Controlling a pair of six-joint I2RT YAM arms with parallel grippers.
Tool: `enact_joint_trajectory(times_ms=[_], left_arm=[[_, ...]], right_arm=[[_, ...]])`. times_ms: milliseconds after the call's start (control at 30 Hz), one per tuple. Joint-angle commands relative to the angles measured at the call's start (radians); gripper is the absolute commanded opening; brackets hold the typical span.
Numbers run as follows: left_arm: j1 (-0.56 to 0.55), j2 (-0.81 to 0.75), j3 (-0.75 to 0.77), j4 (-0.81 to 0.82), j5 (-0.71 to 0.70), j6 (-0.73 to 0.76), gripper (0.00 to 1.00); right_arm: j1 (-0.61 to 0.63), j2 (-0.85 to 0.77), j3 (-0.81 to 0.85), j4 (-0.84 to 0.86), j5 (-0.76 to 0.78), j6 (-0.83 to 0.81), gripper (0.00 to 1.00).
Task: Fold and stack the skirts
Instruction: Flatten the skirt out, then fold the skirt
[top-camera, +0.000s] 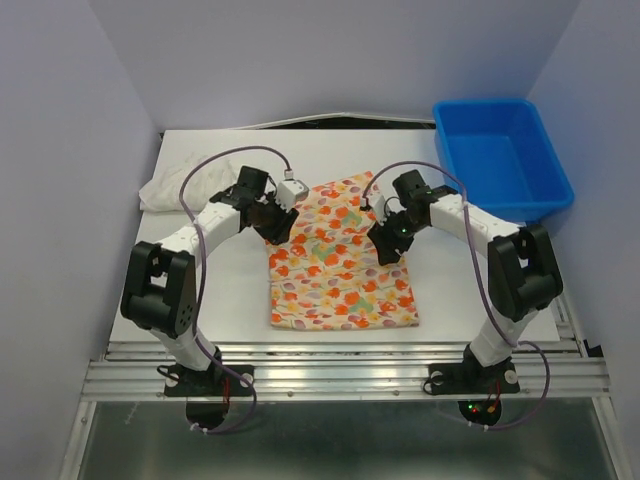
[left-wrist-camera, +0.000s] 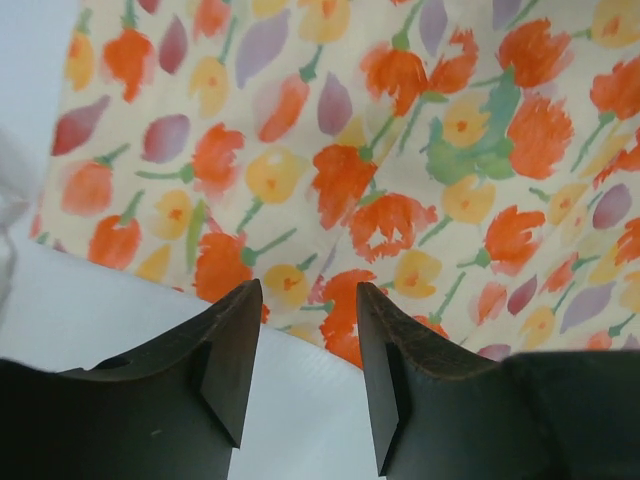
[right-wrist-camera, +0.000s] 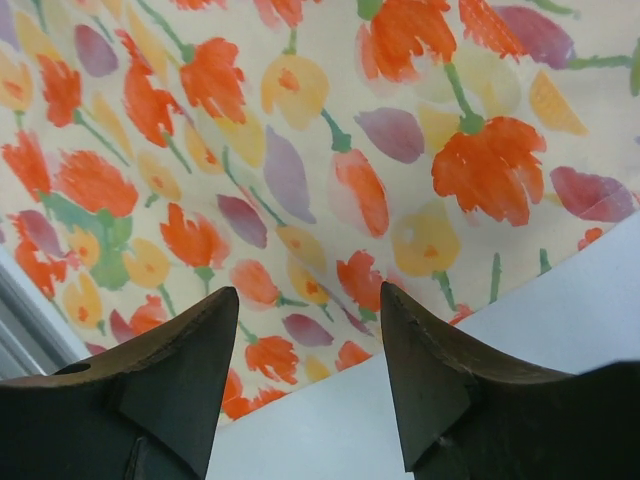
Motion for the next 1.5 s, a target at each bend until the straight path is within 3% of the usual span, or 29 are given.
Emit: enact_joint_trajectory(times_ms=[0, 233, 267, 367, 567, 667, 767, 800, 933, 1167, 1333, 1467], left_arm=[[-0.034, 0.015, -0.044, -0.017, 0.062, 0.021, 0.51], [-0.087, 0.053, -0.122, -0.015, 0.036, 0.054, 0.49], [-0.112, 0.059, -0.135, -0.014, 0.018, 0.056, 0.42], [-0.156, 0.081, -0.21, -0.03, -0.015, 0.079, 0.35], [-0.217, 0.062, -0.281, -0.125, 0.001, 0.189, 0.24], [-0.217, 0.03, -0.248, -0.243, 0.045, 0.249, 0.28], [-0.162, -0.016, -0.096, -0.334, 0.112, 0.314, 0.43], [-0.138, -0.023, -0.048, -0.343, 0.122, 0.32, 0.45], [-0.018, 0.033, 0.202, -0.336, 0.156, 0.329, 0.59], [0.079, 0.379, 0.644, -0.357, 0.163, 0.317, 0.5], [0.122, 0.541, 0.825, -0.351, 0.151, 0.282, 0.46], [0.136, 0.622, 0.852, -0.365, 0.153, 0.304, 0.45]], right_arm=[[0.002, 0.031, -0.075, 0.084, 0.048, -0.008, 0.62], [0.107, 0.025, -0.263, 0.087, 0.092, -0.047, 0.61], [0.126, 0.02, -0.295, 0.078, 0.086, -0.051, 0.61], [0.204, -0.003, -0.326, 0.012, 0.03, -0.067, 0.63], [0.235, -0.058, -0.3, -0.126, -0.072, -0.091, 0.64], [0.235, -0.108, -0.223, -0.21, -0.074, -0.099, 0.64], [0.168, -0.179, -0.101, -0.197, -0.02, -0.081, 0.66], [0.09, -0.182, -0.059, -0.185, -0.015, -0.081, 0.66], [-0.098, -0.026, 0.247, -0.128, -0.028, -0.059, 0.69], [-0.172, 0.296, 0.589, -0.022, 0.034, -0.005, 0.67], [-0.181, 0.447, 0.723, 0.047, 0.009, 0.018, 0.66], [-0.19, 0.527, 0.756, 0.053, 0.009, -0.034, 0.66]])
